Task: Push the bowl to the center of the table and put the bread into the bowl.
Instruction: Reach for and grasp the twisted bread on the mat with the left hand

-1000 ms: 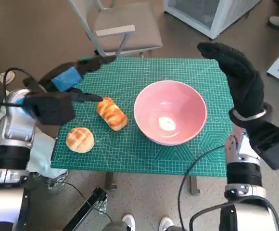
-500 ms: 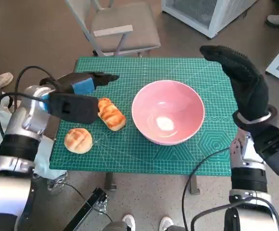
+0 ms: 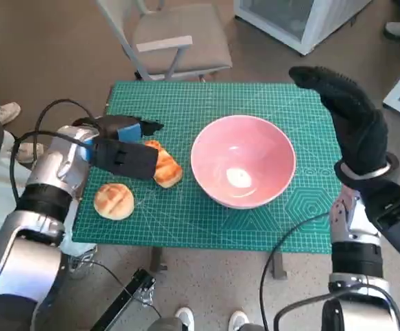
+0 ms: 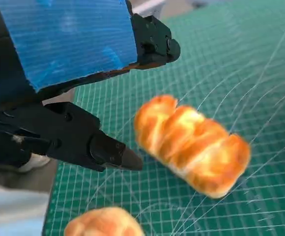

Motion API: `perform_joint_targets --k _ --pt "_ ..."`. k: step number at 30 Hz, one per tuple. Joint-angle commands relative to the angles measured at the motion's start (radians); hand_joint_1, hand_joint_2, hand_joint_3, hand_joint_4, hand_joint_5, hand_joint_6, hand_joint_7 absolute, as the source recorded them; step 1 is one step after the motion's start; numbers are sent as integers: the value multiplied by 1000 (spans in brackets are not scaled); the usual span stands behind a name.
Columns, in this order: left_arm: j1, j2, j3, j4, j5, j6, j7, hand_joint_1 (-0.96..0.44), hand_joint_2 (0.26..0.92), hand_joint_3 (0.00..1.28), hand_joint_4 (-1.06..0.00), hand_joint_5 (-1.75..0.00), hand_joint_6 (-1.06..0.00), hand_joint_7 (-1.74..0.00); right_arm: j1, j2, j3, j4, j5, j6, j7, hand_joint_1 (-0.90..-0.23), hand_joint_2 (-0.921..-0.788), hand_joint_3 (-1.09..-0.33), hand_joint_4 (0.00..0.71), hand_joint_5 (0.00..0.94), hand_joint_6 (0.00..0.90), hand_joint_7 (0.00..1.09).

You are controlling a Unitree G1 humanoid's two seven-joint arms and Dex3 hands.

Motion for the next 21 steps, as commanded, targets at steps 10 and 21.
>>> perform_joint_targets --k 10,21 --pt "-20 -99 -118 137 107 -31 169 -91 799 6 -221 -26 -357 -48 48 4 13 -44 1 20 -9 -666 -921 -714 280 3 2 669" --pt "-7 -124 -177 184 152 -98 288 -66 902 41 -632 -88 -699 -148 66 -2 15 -73 -4 27 -20 -664 -921 -712 284 4 0 671"
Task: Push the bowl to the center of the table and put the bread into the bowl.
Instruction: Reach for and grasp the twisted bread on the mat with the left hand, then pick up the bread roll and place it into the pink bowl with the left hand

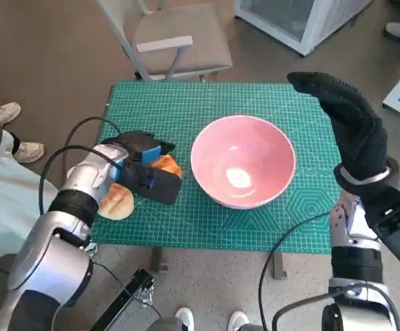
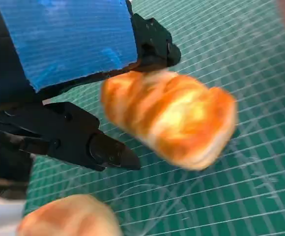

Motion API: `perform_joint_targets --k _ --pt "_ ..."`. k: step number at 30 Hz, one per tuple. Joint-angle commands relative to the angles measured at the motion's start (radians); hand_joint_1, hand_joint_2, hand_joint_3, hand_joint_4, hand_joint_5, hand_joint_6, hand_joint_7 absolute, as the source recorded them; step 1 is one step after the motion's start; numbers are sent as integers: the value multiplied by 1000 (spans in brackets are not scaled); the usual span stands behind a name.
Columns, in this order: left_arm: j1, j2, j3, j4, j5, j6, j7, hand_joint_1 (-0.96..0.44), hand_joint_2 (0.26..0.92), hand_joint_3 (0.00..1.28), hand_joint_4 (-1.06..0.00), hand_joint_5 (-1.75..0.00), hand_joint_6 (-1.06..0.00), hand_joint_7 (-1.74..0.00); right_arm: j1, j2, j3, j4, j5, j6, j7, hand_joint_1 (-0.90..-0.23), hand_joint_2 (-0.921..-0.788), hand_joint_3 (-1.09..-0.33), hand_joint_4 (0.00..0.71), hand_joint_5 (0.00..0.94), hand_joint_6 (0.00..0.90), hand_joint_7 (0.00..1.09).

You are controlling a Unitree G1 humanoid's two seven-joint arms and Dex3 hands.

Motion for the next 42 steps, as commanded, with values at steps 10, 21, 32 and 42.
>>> perform_joint_targets --k 10,21,32,42 --pt "-12 28 -13 40 3 -93 66 -2 920 147 -575 -1266 -564 -1207 40 -10 -1 -20 5 15 -7 -664 -921 -709 284 4 -1 668" --pt "-62 77 69 30 -62 -93 38 0 921 151 -559 -1224 -574 -1298 38 -3 2 -23 3 18 -14 -664 -921 -708 283 2 -1 653" --pt "-148 163 203 -39 -173 -138 19 0 921 136 -597 -1193 -568 -1295 31 -3 1 -10 11 13 -5 -664 -921 -707 280 0 -1 648" --pt "-125 177 301 -254 -251 -219 94 0 920 111 -634 -1211 -588 -1219 18 -1 2 10 11 5 -2 -657 -921 -708 280 0 -1 648"
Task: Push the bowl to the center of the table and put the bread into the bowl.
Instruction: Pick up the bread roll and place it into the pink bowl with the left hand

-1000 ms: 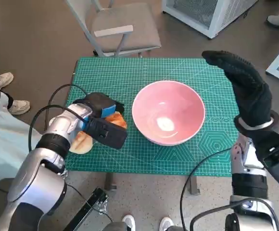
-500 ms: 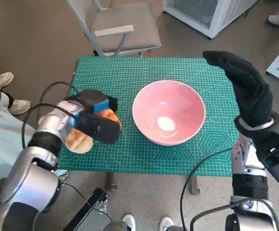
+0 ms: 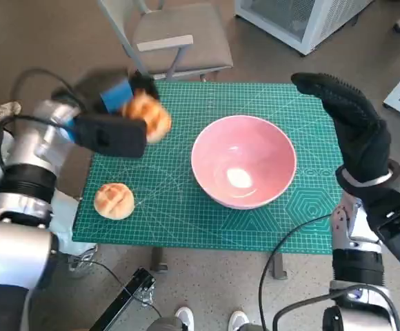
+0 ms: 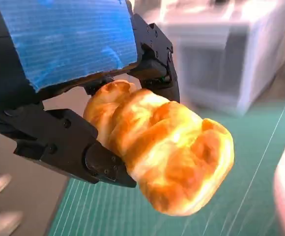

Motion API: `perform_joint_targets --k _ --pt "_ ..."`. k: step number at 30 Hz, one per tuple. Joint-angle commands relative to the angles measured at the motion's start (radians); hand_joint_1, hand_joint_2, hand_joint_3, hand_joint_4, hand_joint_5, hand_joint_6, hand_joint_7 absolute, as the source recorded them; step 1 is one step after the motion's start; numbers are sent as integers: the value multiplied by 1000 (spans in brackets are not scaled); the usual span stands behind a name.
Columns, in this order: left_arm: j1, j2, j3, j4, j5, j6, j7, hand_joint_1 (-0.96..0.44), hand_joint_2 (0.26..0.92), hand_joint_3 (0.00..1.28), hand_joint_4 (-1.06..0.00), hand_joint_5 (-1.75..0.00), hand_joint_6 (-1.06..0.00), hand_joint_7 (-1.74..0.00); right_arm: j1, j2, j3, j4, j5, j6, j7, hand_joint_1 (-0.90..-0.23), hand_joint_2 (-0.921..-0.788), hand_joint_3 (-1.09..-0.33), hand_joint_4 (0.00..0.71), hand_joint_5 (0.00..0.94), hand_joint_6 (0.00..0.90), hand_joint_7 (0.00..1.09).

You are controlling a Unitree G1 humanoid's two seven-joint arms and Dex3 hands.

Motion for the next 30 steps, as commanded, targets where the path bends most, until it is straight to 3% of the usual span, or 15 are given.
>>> perform_joint_targets --k 1,7,16,30 --pt "26 -15 37 -132 -41 -52 46 0 920 108 -636 -1213 -591 -1212 1 2 3 23 7 -2 8 -655 -921 -709 280 0 -1 648" --pt "73 -61 24 -213 -35 -130 83 0 920 87 -652 -1212 -625 -1160 -5 5 5 35 10 -6 13 -650 -921 -711 280 1 -1 647" --pt "51 -168 -25 -132 -22 -207 53 0 920 91 -629 -1356 -666 -997 -5 3 7 29 14 -3 22 -650 -921 -711 280 0 -1 633" --pt "19 -246 -99 -57 74 -160 122 0 920 96 -666 -1208 -591 -1186 2 -4 8 19 19 -6 27 -659 -921 -712 278 0 -1 625"
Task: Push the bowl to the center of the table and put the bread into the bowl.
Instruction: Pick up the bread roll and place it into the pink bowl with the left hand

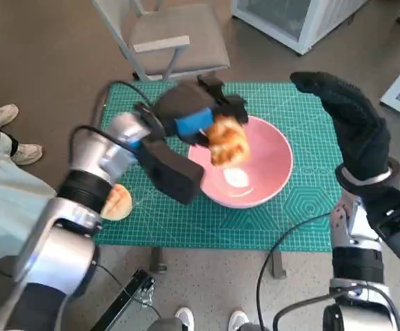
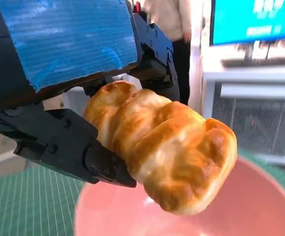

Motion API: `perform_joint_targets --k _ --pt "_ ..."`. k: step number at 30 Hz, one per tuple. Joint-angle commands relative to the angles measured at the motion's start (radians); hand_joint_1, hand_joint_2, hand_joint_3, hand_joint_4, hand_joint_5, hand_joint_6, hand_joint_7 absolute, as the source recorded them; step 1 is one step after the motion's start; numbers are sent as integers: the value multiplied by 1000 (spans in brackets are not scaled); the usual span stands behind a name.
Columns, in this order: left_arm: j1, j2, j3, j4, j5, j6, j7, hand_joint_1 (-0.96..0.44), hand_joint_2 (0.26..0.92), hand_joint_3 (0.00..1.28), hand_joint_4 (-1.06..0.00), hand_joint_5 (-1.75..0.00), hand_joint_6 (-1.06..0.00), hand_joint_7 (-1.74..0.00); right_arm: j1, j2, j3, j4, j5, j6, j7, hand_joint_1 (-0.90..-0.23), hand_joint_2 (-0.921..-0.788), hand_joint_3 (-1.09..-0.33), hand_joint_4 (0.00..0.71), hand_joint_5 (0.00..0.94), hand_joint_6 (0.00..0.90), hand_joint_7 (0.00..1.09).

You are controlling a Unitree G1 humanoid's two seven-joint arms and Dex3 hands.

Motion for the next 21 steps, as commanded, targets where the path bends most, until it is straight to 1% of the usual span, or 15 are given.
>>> perform_joint_targets --k 1,3,4,5,6,7,8,9,12,15,17,18,19,21 --pt "-30 5 -4 14 12 4 27 0 920 96 -666 -1208 -591 -1186 17 -3 4 3 5 5 11 -659 -921 -712 278 0 -1 625" --pt "-31 -3 -8 24 14 11 31 0 920 96 -666 -1206 -590 -1188 17 -4 3 4 6 4 12 -660 -921 -712 278 0 -1 625" --pt "-23 -22 3 41 -12 57 -22 0 920 101 -660 -1208 -584 -1198 21 -5 1 0 10 5 12 -660 -921 -712 278 0 -1 625" --pt "-17 -37 12 54 -31 90 -63 -35 880 99 -433 -844 -387 -932 24 -6 0 -2 12 5 12 -660 -921 -711 278 0 -1 625" --pt "-11 -46 22 59 -52 117 -104 -56 863 83 -311 -555 -287 -716 26 -6 -2 -5 14 6 11 -660 -921 -711 278 0 -1 625" --pt "-7 -47 31 57 -70 127 -132 -75 855 74 -266 -448 -251 -634 28 -6 -3 -9 15 7 9 -660 -921 -711 278 0 -1 625" --pt "-4 -46 35 52 -79 129 -145 -121 844 57 -205 -292 -209 -508 29 -6 -3 -12 16 7 8 -661 -921 -710 279 0 -1 624" --pt "-3 -45 39 46 -85 133 -155 -150 838 44 -167 -190 -185 -420 30 -6 -3 -13 16 8 7 -661 -921 -710 279 0 -1 622" --pt "8 -35 61 21 -116 121 -178 -205 833 27 -128 -69 -171 -317 35 -5 -2 -22 15 14 1 -661 -921 -710 278 0 0 621" --pt "18 -24 88 2 -153 94 -200 -229 833 20 -126 -34 -183 -285 37 -3 -2 -25 14 15 -2 -661 -921 -709 278 0 0 623" --pt "27 -11 111 -15 -184 64 -216 -236 834 17 -149 -35 -209 -284 38 -1 -2 -25 11 15 -5 -661 -921 -709 278 0 0 624" --pt "31 -5 119 -24 -196 52 -222 -243 838 18 -189 -49 -244 -294 39 0 -1 -26 10 15 -7 -661 -921 -709 278 0 -1 625" --pt "37 5 133 -37 -216 35 -236 -245 840 17 -207 -47 -259 -292 40 1 -1 -27 7 13 -10 -661 -921 -709 278 0 -1 626" --pt "49 23 155 -62 -252 10 -267 -249 849 14 -292 -52 -328 -297 41 3 0 -29 3 10 -13 -661 -921 -710 278 0 -1 628"
